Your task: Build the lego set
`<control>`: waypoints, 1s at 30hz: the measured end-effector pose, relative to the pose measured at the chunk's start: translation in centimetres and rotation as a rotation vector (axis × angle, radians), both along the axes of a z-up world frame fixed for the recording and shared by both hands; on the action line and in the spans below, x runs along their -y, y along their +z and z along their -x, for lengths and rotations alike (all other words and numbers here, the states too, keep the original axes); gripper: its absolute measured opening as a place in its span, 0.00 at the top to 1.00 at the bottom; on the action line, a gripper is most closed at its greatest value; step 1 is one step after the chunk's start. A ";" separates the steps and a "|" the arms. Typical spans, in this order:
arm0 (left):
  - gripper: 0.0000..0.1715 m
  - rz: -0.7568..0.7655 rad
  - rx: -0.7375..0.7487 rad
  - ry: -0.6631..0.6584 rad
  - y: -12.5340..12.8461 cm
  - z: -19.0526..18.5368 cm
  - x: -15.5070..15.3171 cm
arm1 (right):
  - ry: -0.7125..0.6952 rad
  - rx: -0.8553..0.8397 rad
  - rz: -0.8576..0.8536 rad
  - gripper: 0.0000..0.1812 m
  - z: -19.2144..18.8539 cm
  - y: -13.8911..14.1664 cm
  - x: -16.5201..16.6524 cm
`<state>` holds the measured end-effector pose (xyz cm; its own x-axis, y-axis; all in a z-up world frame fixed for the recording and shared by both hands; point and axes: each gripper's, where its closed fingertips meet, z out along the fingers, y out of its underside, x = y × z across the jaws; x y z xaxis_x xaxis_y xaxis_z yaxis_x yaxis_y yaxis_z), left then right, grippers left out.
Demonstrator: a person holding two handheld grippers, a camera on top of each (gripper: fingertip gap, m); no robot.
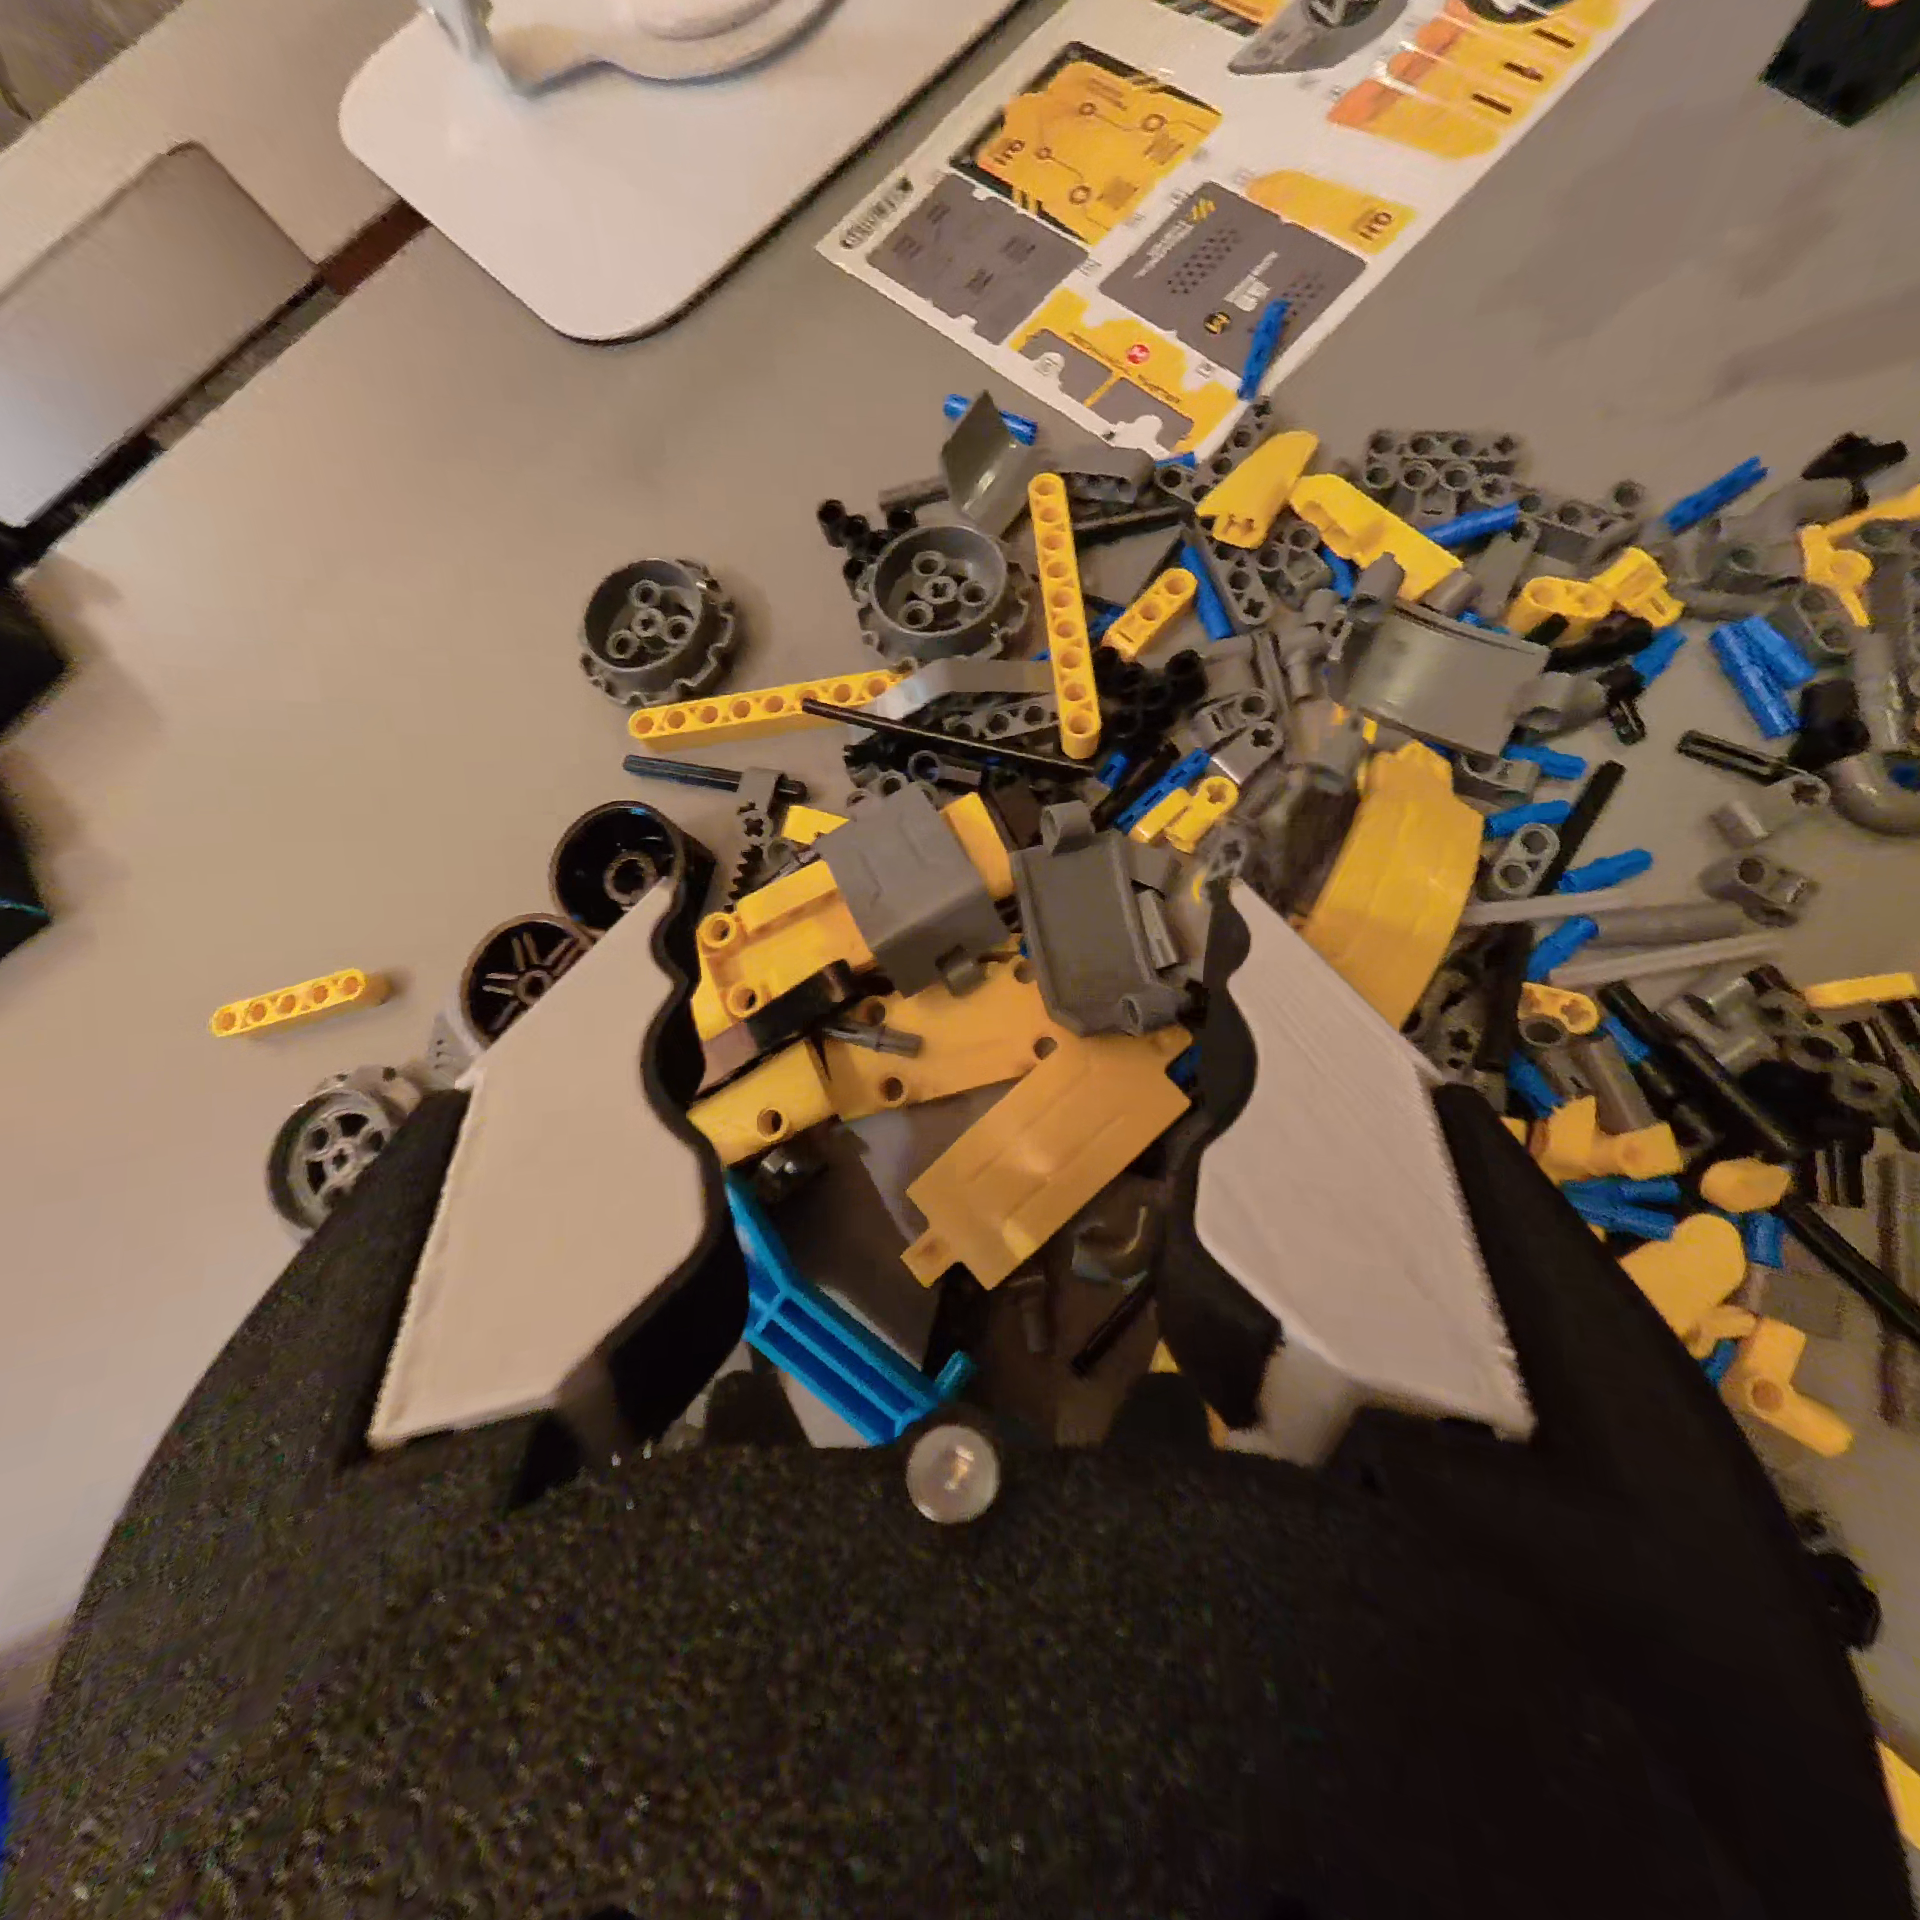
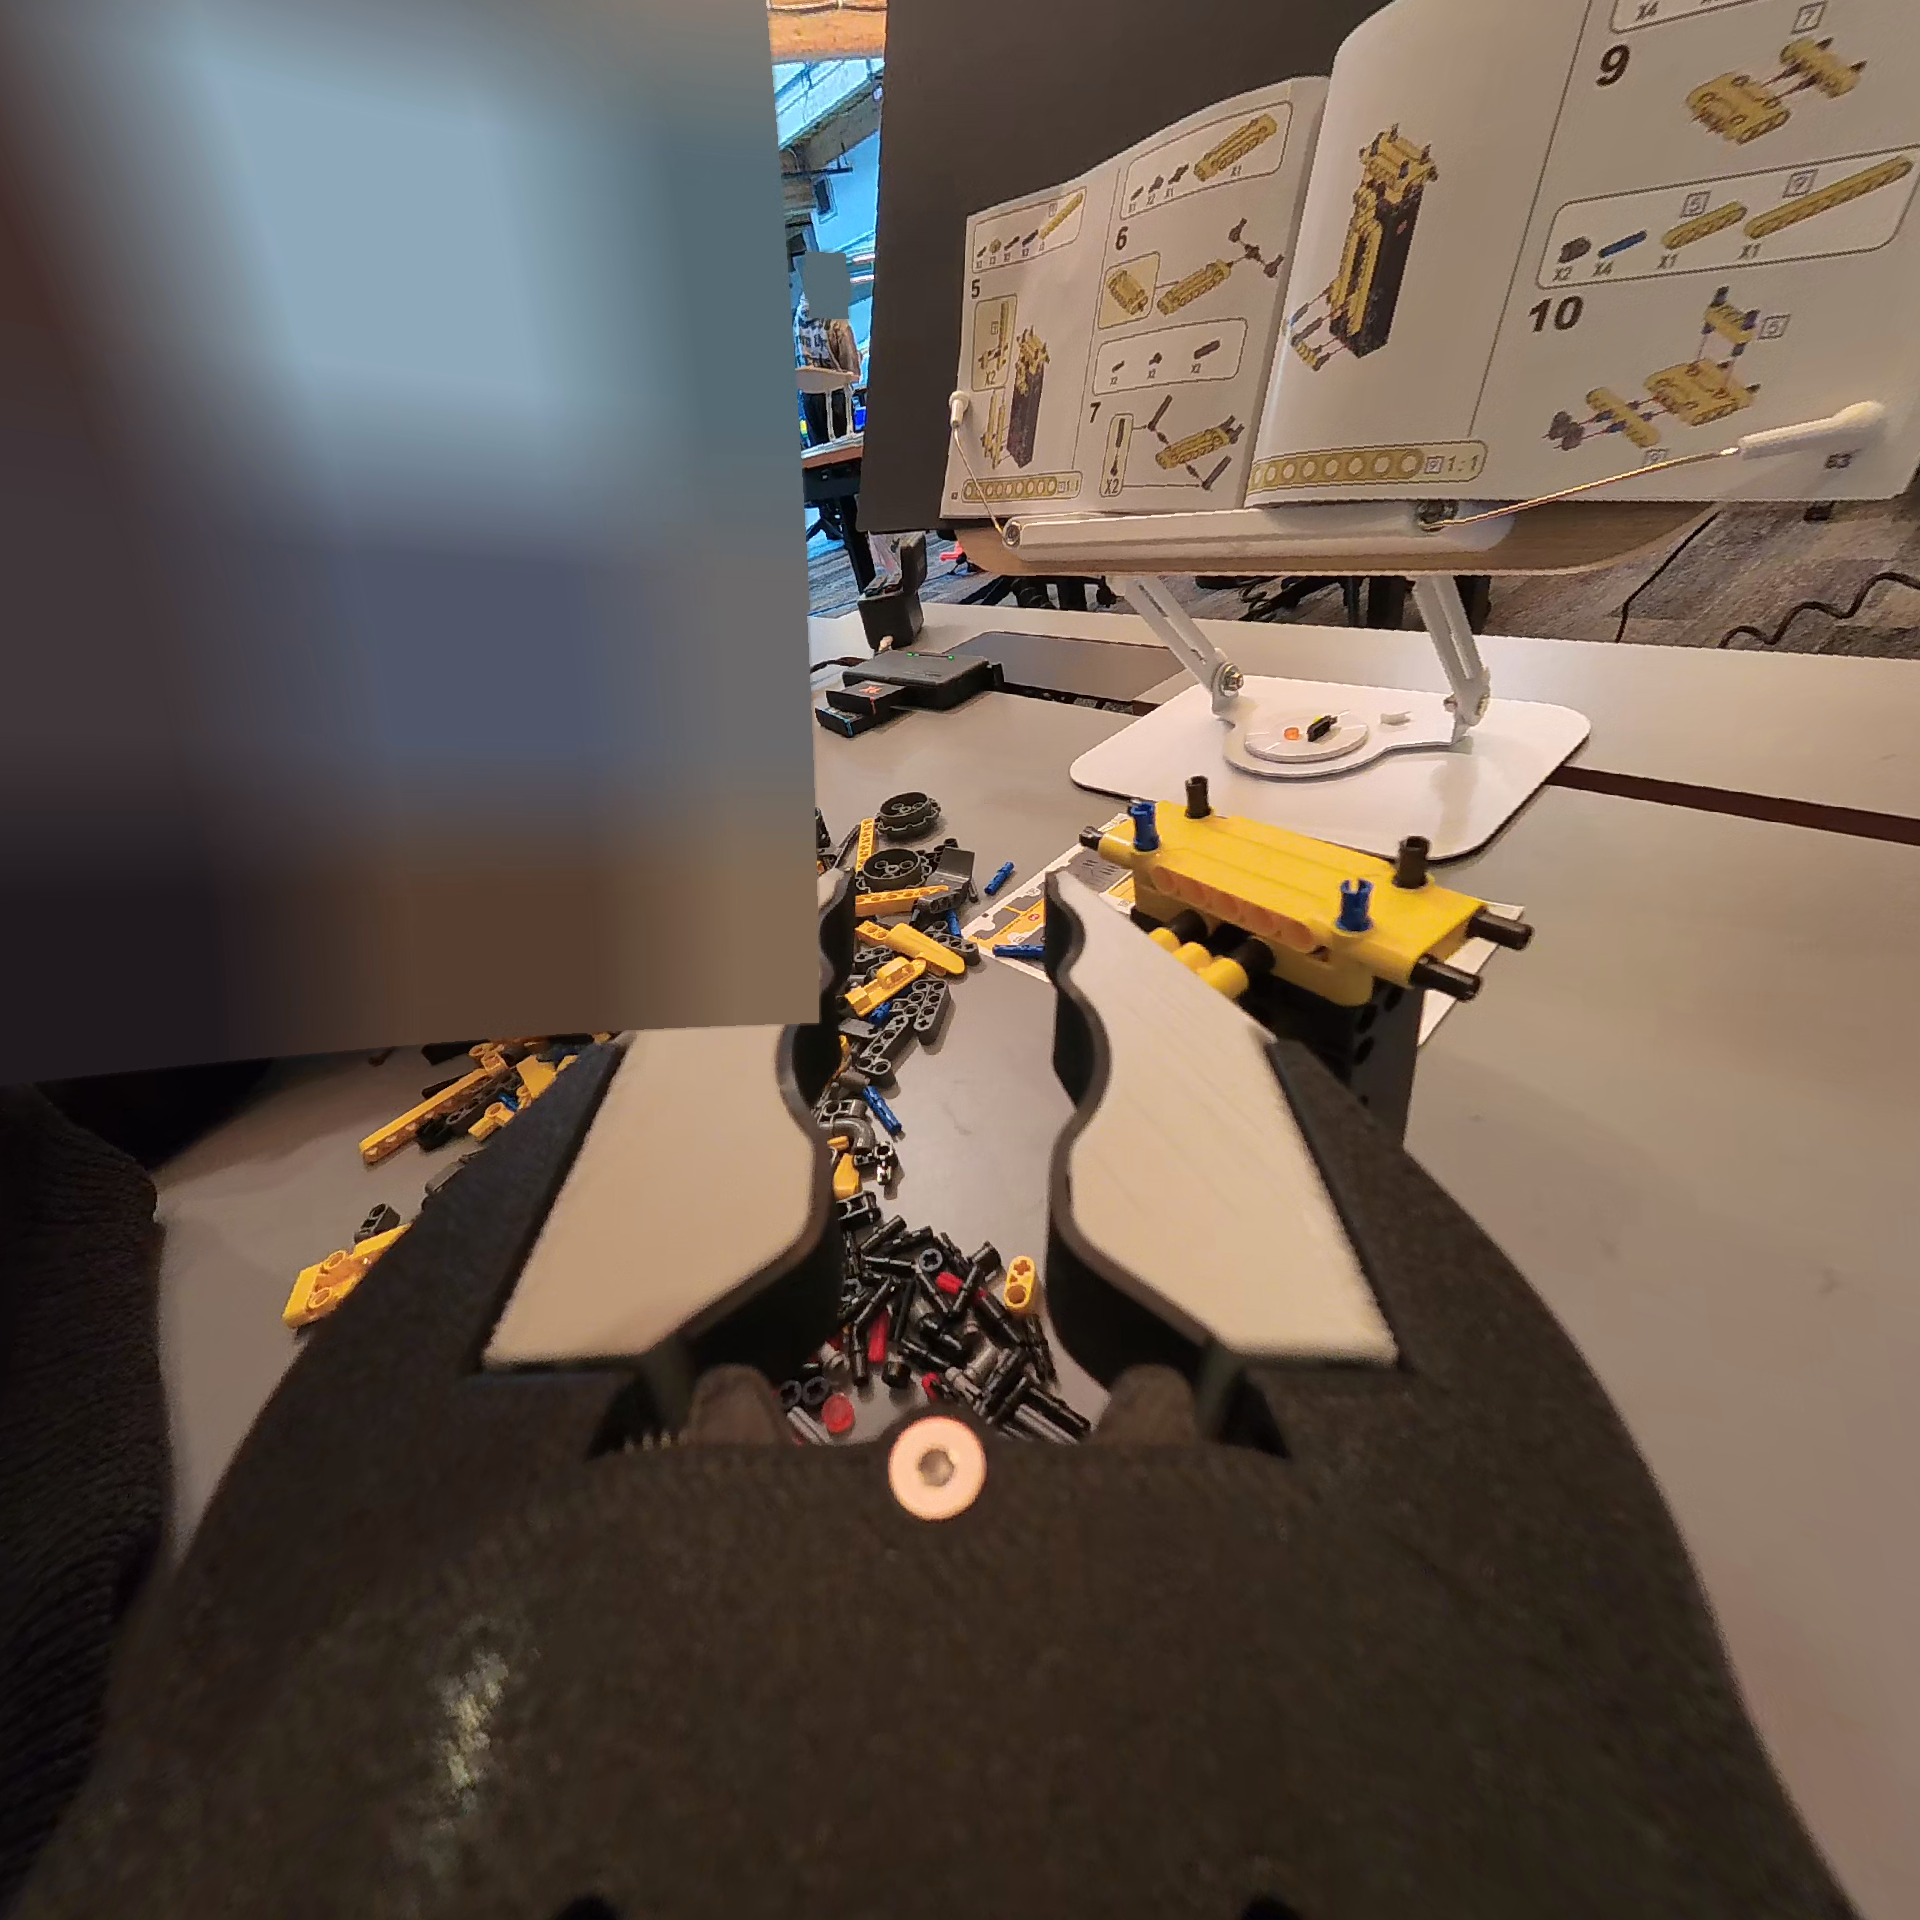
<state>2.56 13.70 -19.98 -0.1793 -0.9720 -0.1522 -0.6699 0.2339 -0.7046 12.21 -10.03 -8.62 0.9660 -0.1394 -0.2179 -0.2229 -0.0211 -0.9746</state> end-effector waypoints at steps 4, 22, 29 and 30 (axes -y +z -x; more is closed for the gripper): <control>0.56 -0.021 -0.085 -0.058 -1.7 0.8 0.7 | 0.001 0.000 0.002 0.80 0.0 0.0 0.0; 0.94 0.088 -0.010 -0.093 0.7 1.1 0.8 | 0.002 -0.001 0.002 0.81 0.0 0.0 0.0; 0.94 0.095 0.114 0.081 3.0 1.3 -4.1 | 0.002 -0.003 0.000 0.80 0.0 0.0 0.0; 0.94 0.096 0.111 0.098 2.9 1.4 -4.7 | 0.001 -0.003 0.001 0.80 0.0 0.0 0.0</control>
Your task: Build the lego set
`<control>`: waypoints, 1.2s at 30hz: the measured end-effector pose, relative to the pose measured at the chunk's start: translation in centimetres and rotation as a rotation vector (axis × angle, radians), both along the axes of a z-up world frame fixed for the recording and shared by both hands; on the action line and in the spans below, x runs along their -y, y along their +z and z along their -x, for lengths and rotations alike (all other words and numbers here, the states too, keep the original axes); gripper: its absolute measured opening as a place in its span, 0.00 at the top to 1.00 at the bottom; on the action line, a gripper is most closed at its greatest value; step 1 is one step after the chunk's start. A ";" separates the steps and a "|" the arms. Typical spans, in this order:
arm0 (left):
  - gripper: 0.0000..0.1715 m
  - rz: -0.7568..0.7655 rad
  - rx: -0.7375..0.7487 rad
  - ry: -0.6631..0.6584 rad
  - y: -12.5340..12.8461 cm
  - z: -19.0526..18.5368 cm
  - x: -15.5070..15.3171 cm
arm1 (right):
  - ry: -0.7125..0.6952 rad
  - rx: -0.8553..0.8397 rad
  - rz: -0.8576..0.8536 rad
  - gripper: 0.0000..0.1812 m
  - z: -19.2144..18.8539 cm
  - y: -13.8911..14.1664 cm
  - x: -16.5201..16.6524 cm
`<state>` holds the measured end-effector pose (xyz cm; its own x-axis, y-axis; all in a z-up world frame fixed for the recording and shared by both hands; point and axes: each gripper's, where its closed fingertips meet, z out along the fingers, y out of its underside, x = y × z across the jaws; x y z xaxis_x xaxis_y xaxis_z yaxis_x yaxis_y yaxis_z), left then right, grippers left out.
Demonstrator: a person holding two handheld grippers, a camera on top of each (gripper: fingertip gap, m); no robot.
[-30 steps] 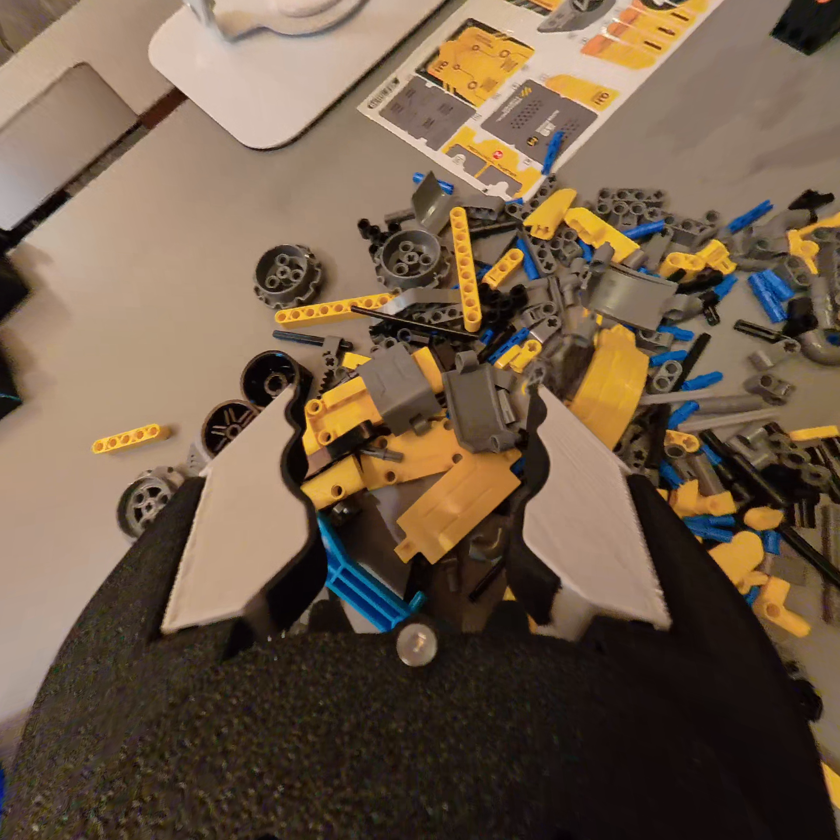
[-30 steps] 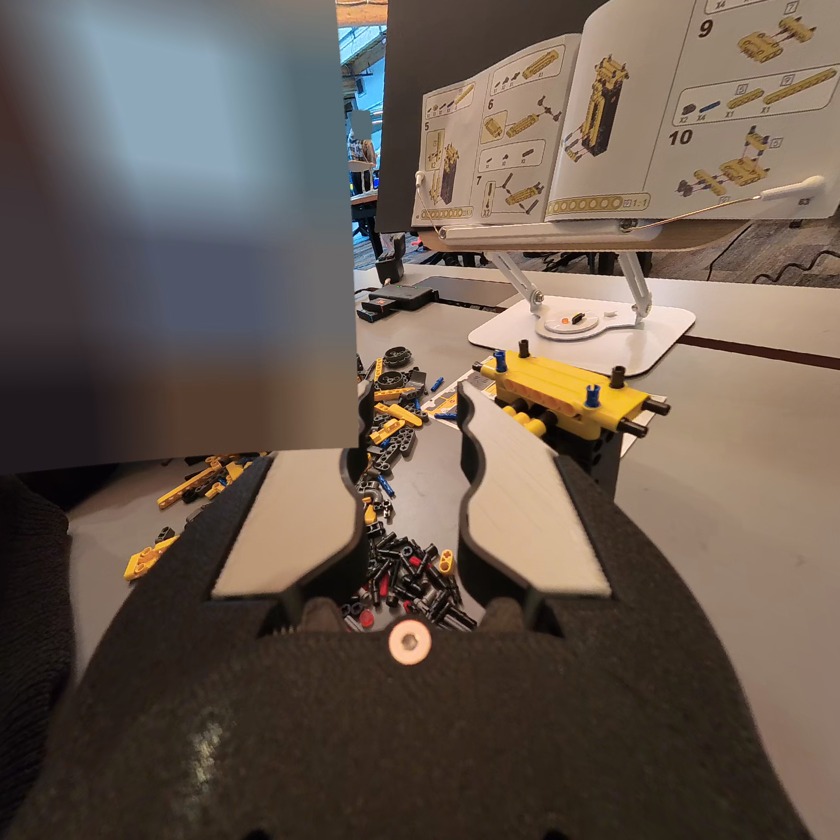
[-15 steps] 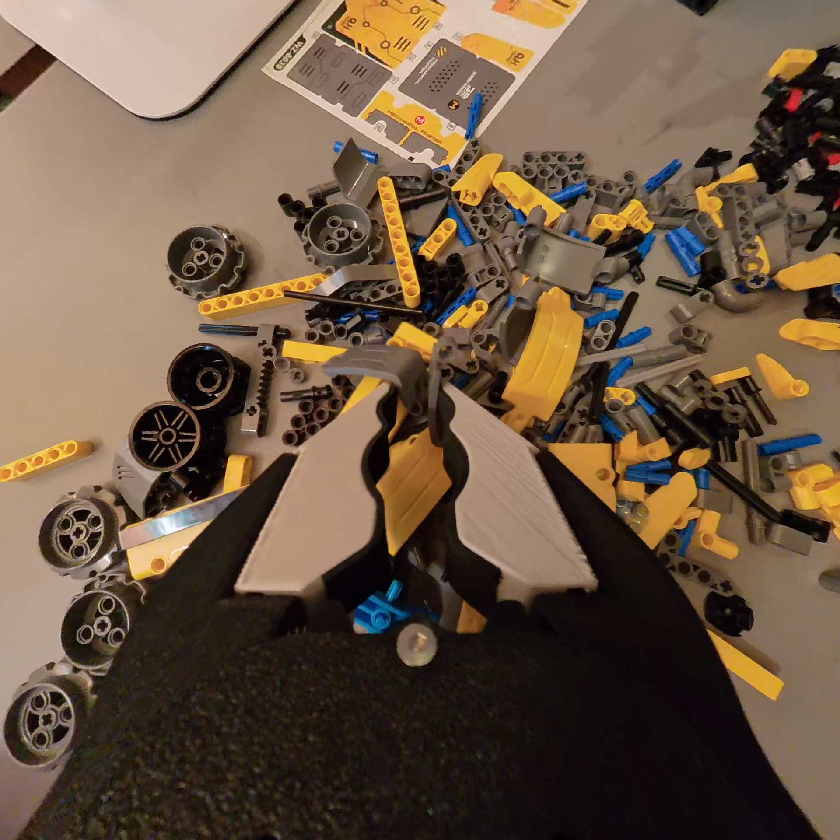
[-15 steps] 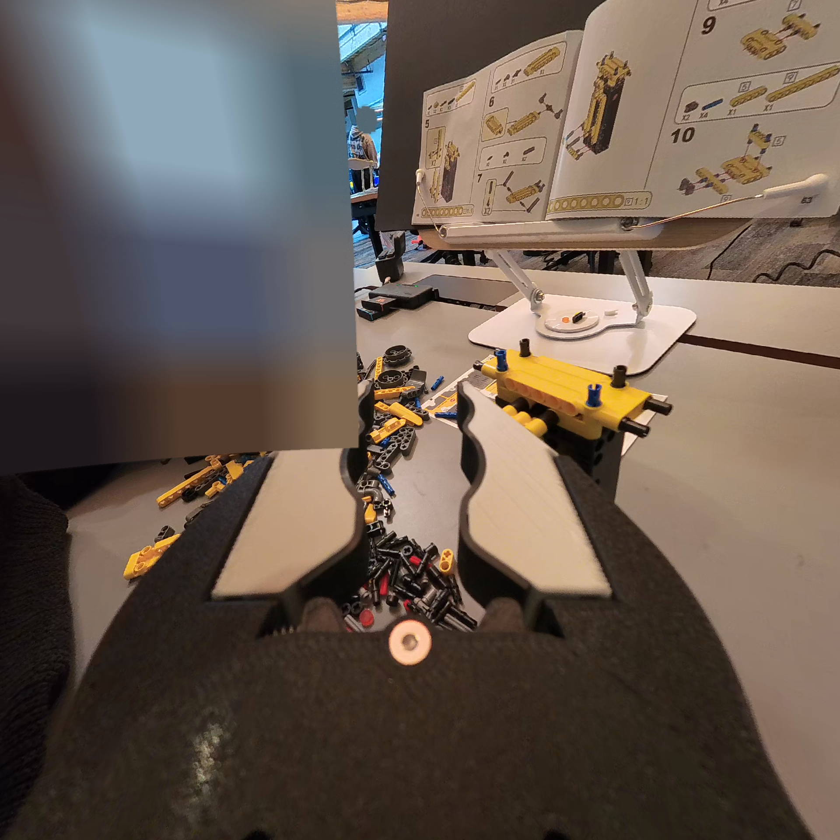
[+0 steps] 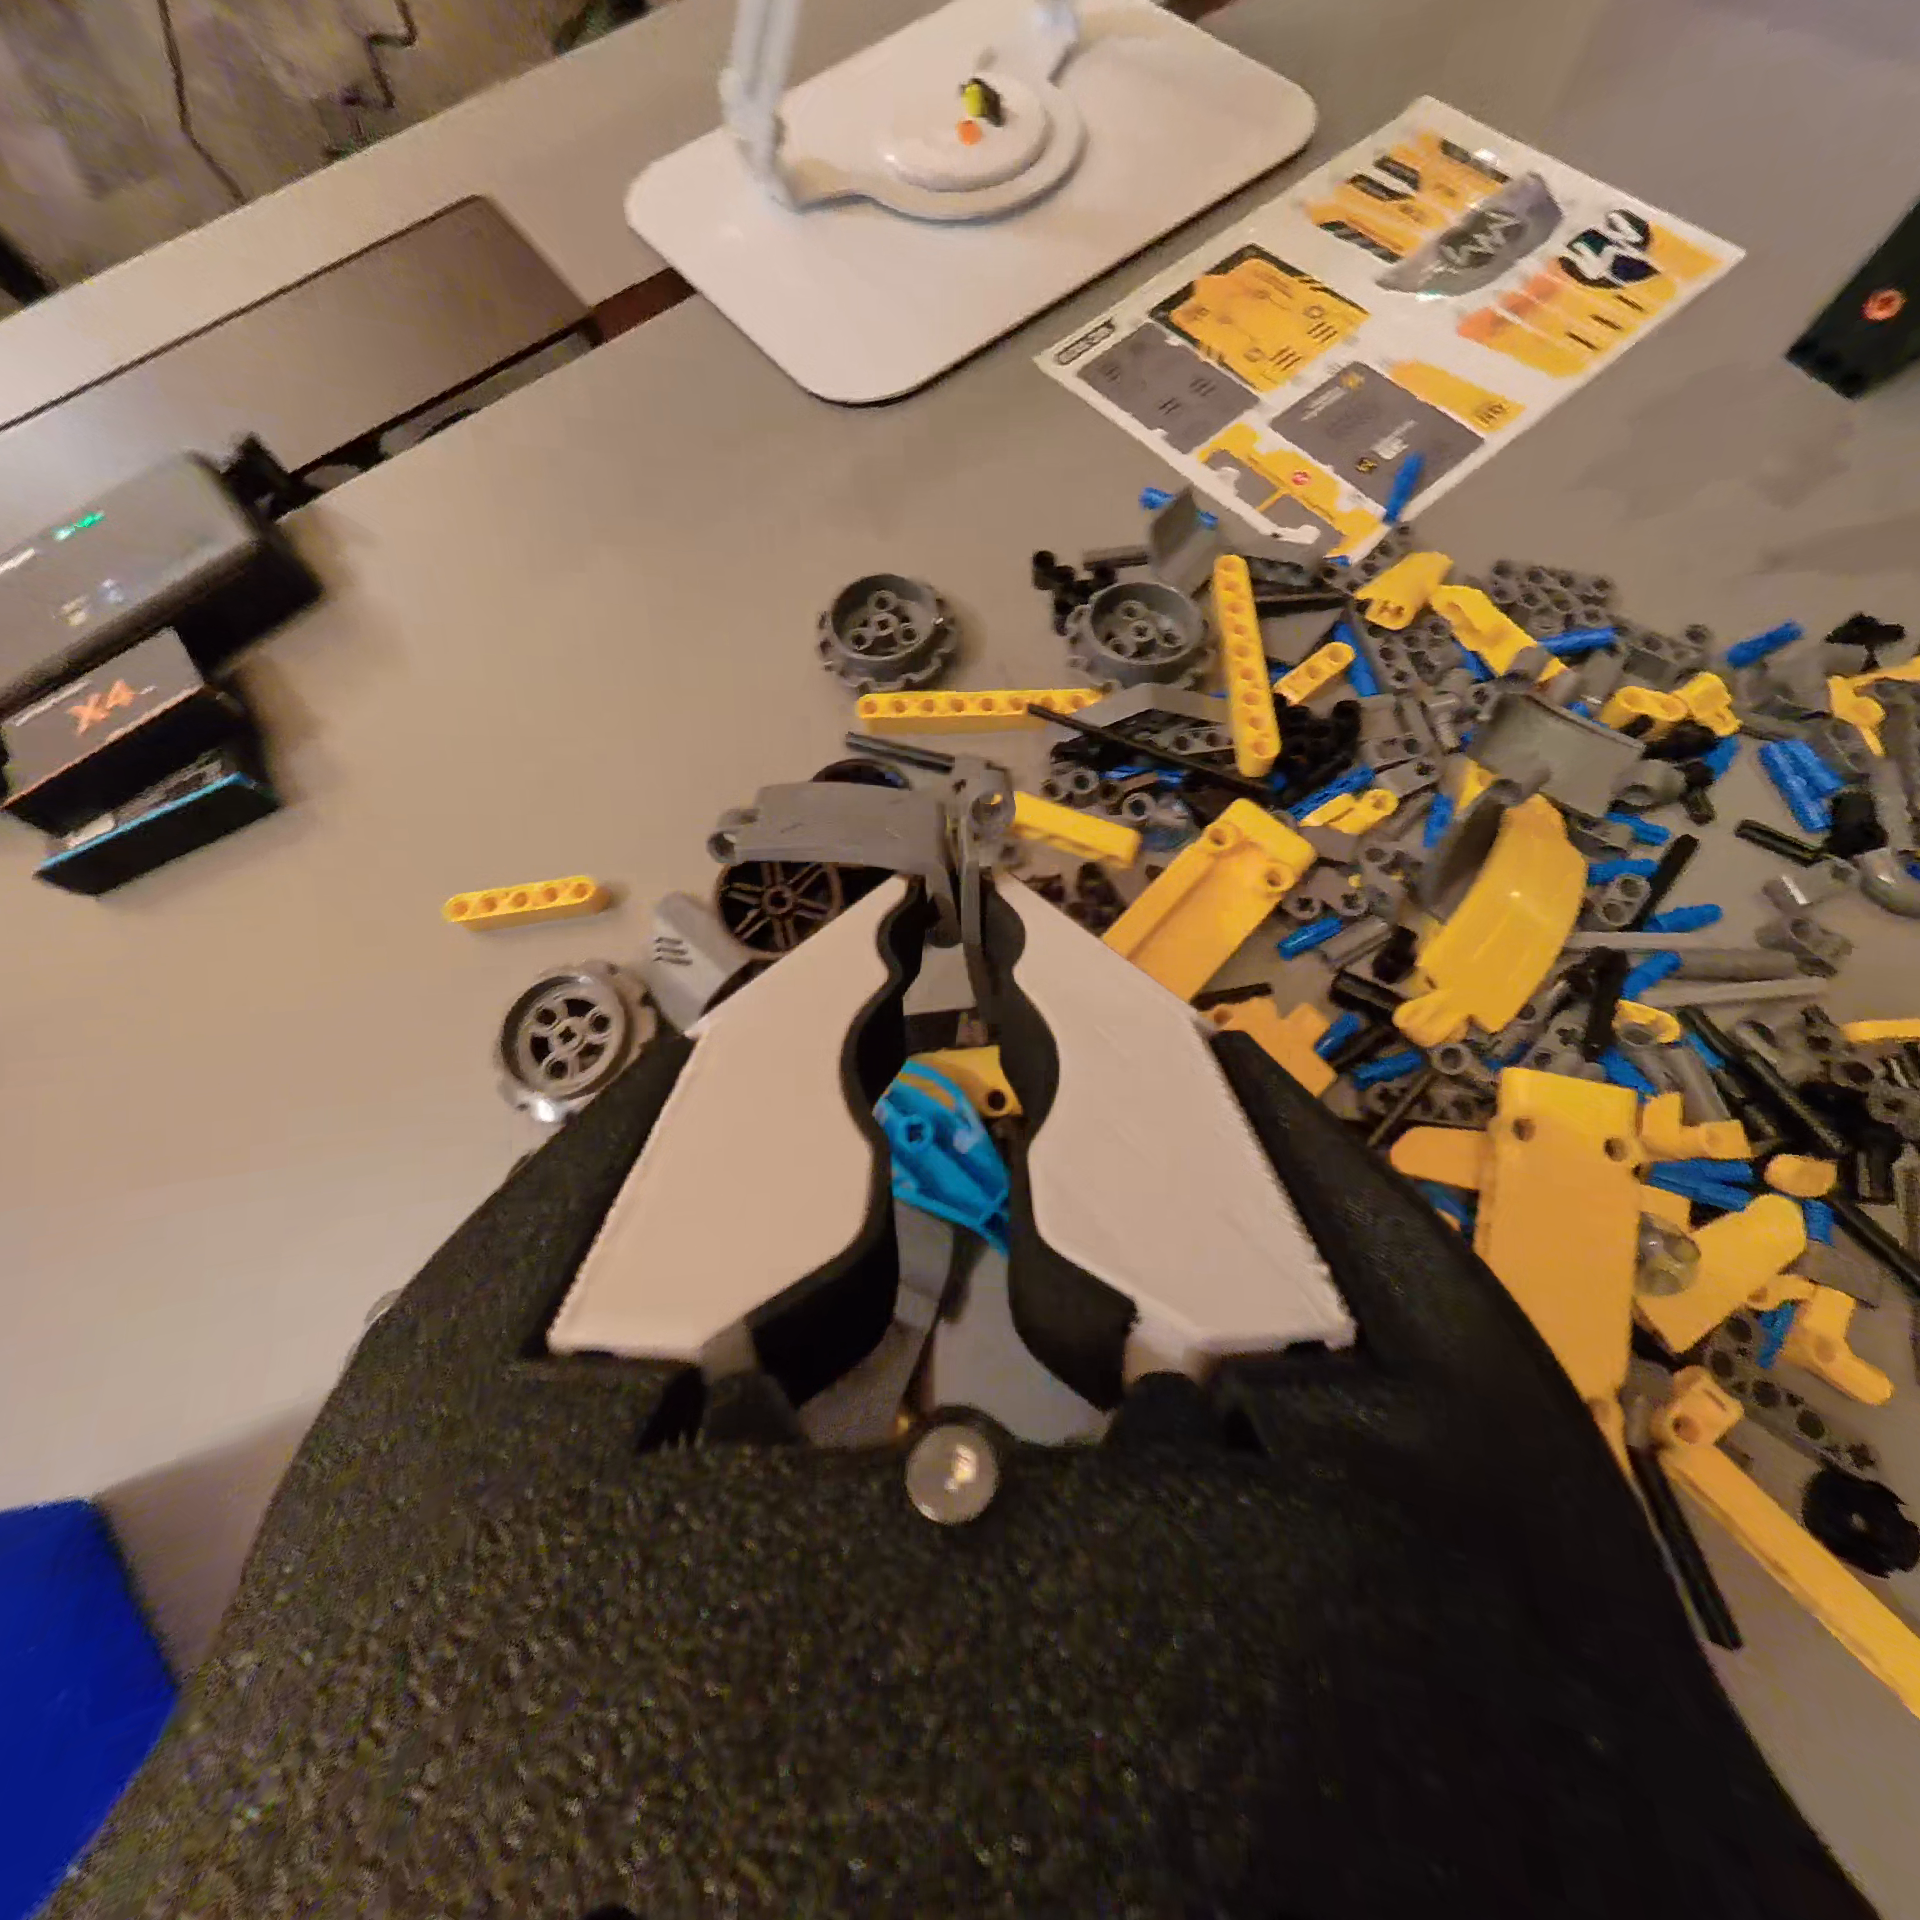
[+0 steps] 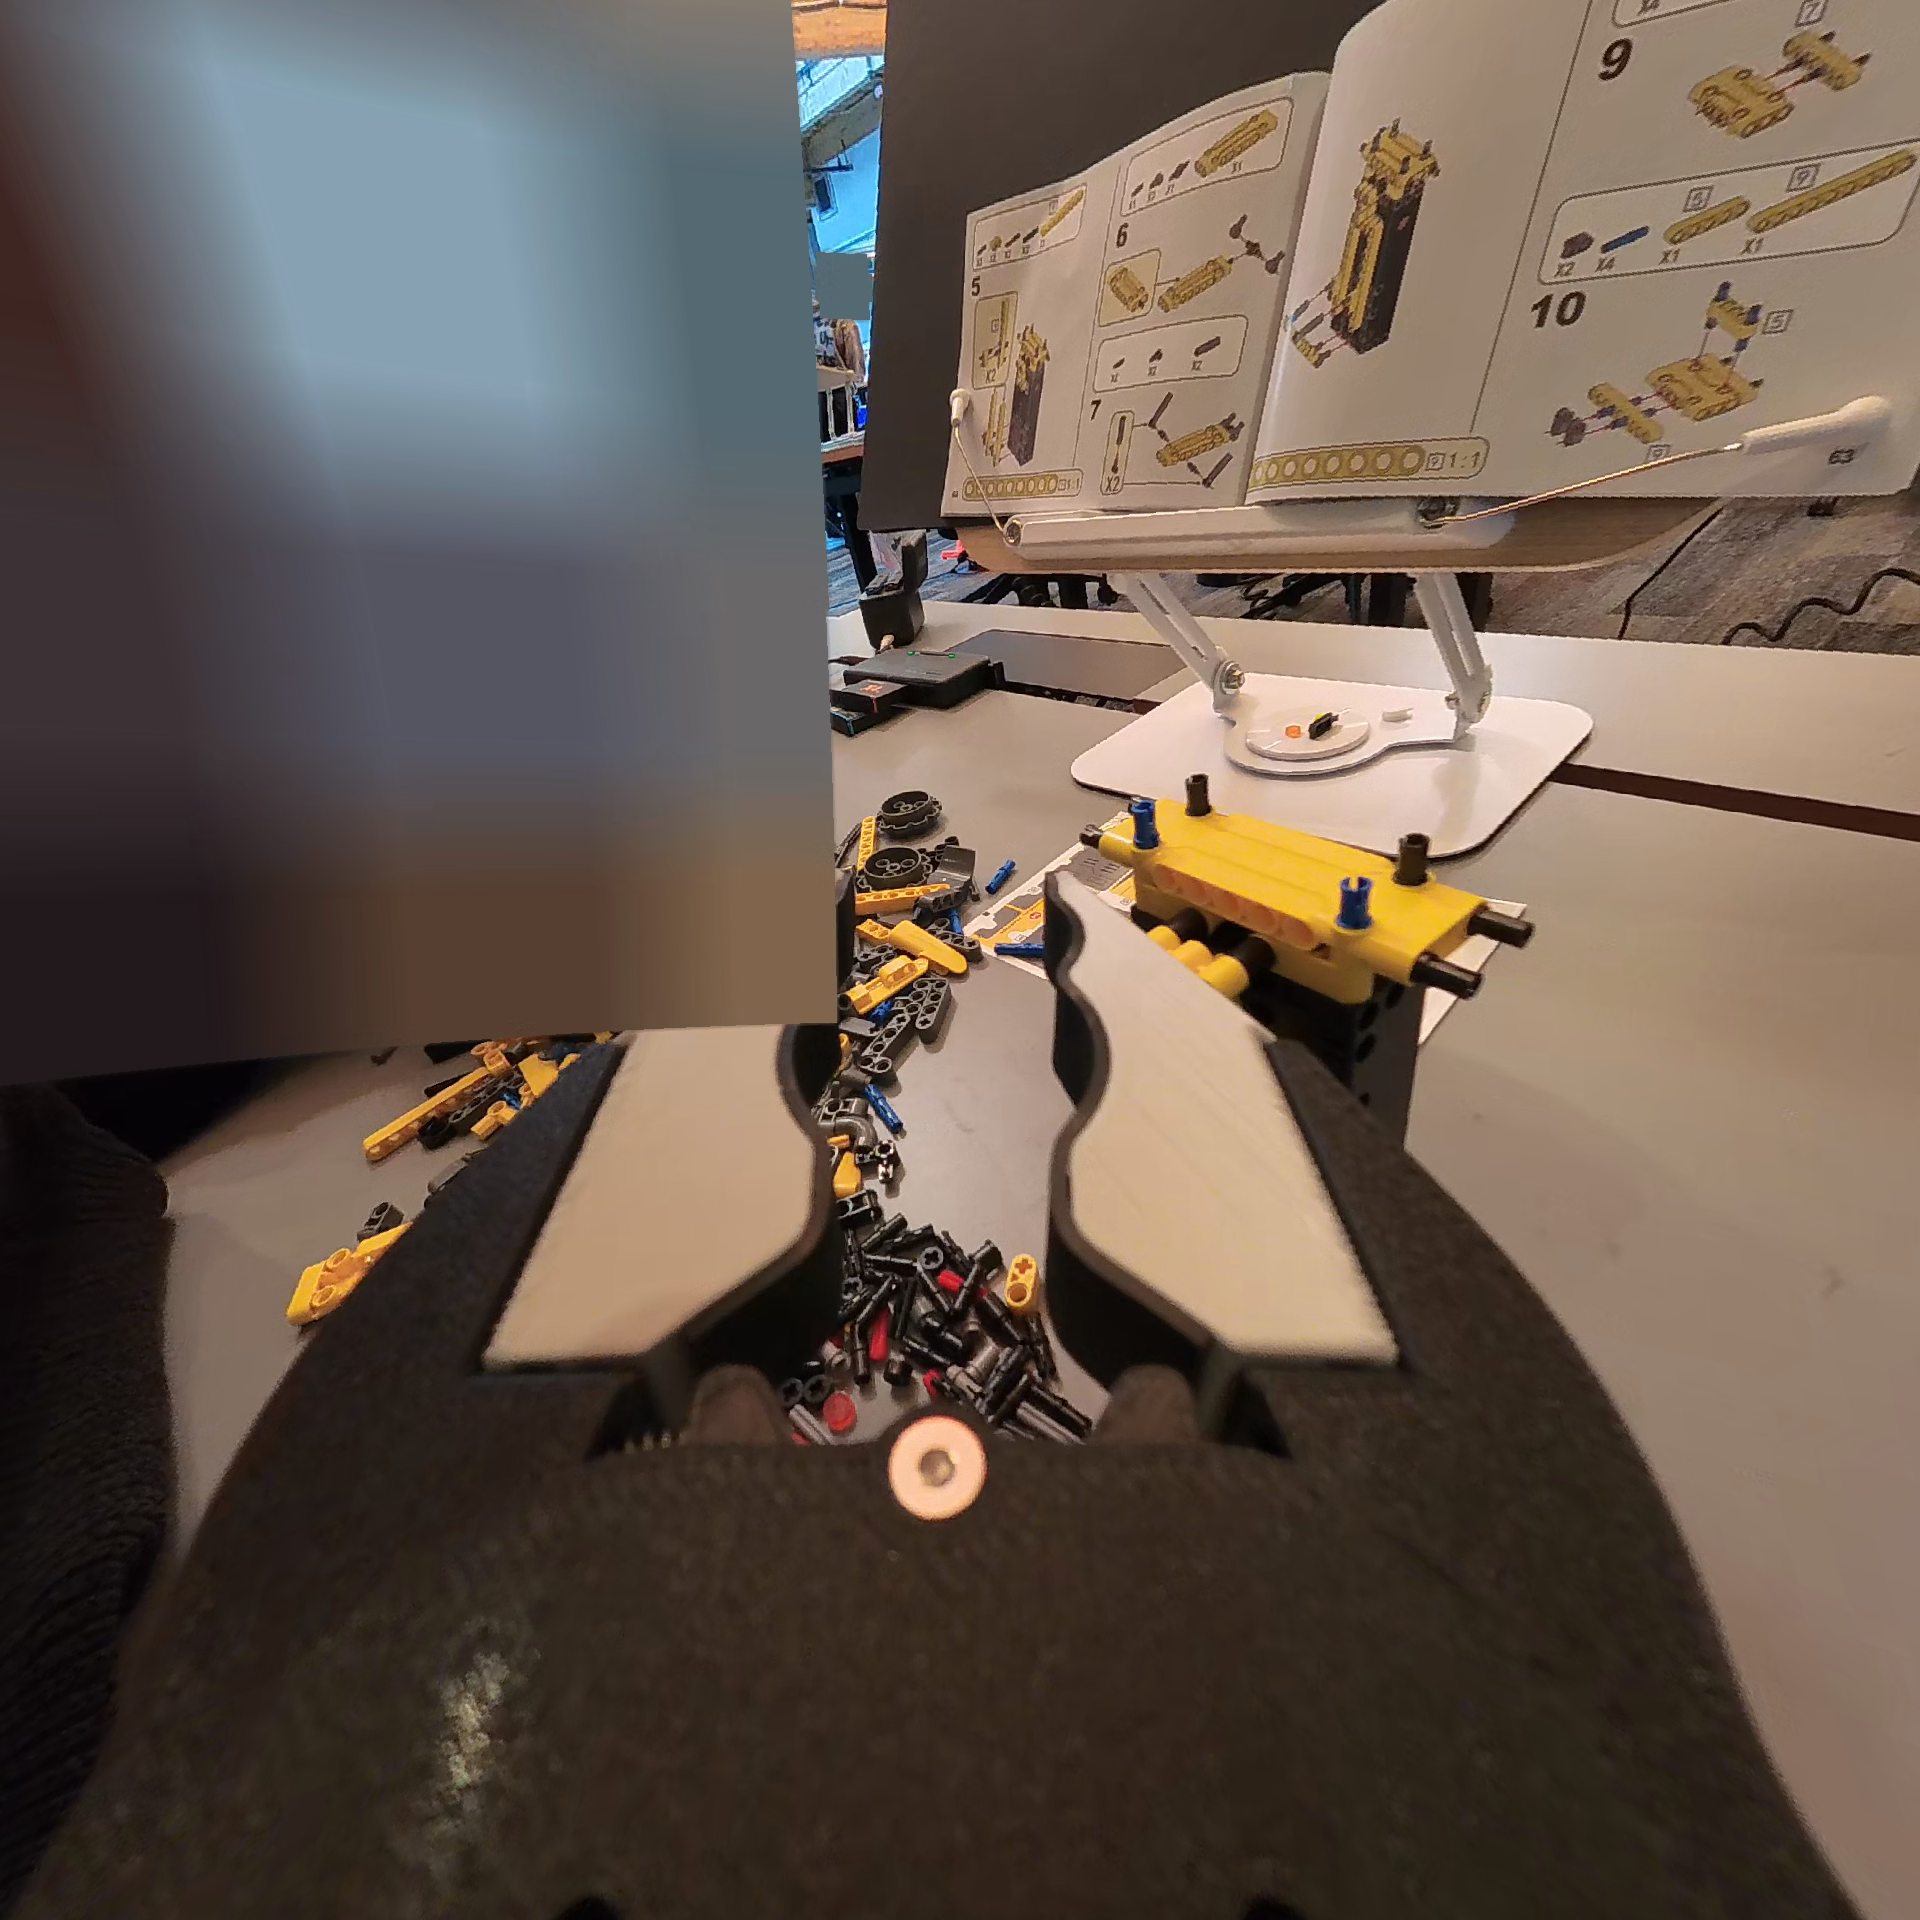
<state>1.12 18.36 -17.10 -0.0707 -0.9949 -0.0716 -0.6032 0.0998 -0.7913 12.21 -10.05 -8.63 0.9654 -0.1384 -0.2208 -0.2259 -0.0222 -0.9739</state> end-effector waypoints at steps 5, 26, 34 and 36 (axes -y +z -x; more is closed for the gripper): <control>0.94 0.022 -0.013 0.019 -0.4 0.5 -0.9 | -0.004 0.001 0.007 0.80 -0.1 -0.1 0.0; 0.94 0.069 -0.006 -0.025 -0.7 0.2 0.4 | -0.003 0.002 0.017 0.80 -0.1 -0.3 -0.1; 0.94 0.071 0.015 -0.033 -0.4 0.0 0.7 | -0.004 0.003 0.019 0.80 -0.1 -0.4 -0.1; 0.94 0.076 0.016 -0.039 -0.4 0.0 0.9 | -0.004 0.004 0.021 0.80 -0.1 -0.4 -0.1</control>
